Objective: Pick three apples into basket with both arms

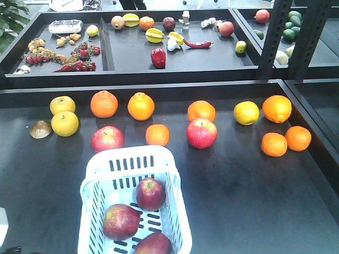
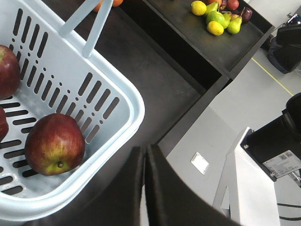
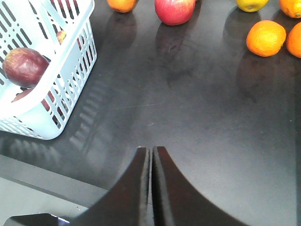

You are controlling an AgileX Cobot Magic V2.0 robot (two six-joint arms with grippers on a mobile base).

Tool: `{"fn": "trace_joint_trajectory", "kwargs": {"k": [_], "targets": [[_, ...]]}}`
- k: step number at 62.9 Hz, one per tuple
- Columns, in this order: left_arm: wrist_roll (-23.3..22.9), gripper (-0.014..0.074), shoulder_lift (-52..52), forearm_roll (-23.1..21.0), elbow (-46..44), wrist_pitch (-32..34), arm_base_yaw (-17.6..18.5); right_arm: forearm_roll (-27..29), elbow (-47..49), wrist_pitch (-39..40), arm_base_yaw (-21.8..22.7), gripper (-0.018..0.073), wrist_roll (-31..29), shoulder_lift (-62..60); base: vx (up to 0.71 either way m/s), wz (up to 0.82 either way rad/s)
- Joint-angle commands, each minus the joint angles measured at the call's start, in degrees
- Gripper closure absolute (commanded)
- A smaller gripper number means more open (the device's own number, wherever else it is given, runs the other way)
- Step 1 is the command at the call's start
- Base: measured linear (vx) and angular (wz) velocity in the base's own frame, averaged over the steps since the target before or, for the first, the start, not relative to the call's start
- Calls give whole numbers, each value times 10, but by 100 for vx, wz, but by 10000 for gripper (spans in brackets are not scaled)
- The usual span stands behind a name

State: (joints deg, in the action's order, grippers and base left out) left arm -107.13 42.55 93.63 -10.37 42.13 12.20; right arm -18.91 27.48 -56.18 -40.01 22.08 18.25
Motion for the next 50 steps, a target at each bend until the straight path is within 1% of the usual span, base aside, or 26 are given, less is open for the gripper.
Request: {"fn": "trace_joint_trajectory", "kwargs": {"k": [1, 20, 24, 27, 28, 31, 32, 33, 36, 39, 41, 45, 50], "targets": [[-3, 603, -1, -34, -14, 6, -1, -18, 14, 30, 2, 564, -2, 6, 0, 0], [-3, 603, -1, -34, -14, 6, -1, -18, 14, 30, 2, 564, -2, 6, 0, 0], [-7, 603, -1, -51, -14, 6, -1, -18, 14, 30, 2, 564, -2, 6, 0, 0], [-29, 603, -1, -92, -14, 10, -1, -18, 14, 30, 2, 564, -2, 6, 0, 0], [-43, 603, -1, -106, -14, 13, -1, -18, 14, 30, 2, 564, -2, 6, 0, 0], [-78, 603, -1, -166, -14, 20, -1, -18, 14, 30, 2, 564, -2, 6, 0, 0], [-97, 603, -1, -195, -14, 23, -1, -18, 14, 30, 2, 564, -2, 6, 0, 0], [-109, 603, -1, -215, -14, 25, -1, -18, 14, 30, 2, 564, -2, 6, 0, 0], [-140, 603, -1, -277, -14, 32, -1, -18, 14, 30, 2, 564, -2, 6, 0, 0], [-148, 603, -1, -321, -14, 32, -1, -18, 14, 30, 2, 564, -2, 6, 0, 0], [-148, 603, -1, -357, -14, 33, -1, -18, 14, 30, 2, 564, -2, 6, 0, 0], [-148, 603, -1, -393, -14, 33, -1, -18, 14, 30, 2, 564, -2, 6, 0, 0], [-138, 603, -1, -393, -13, 28, -1, -18, 14, 30, 2, 564, -2, 6, 0, 0]]}}
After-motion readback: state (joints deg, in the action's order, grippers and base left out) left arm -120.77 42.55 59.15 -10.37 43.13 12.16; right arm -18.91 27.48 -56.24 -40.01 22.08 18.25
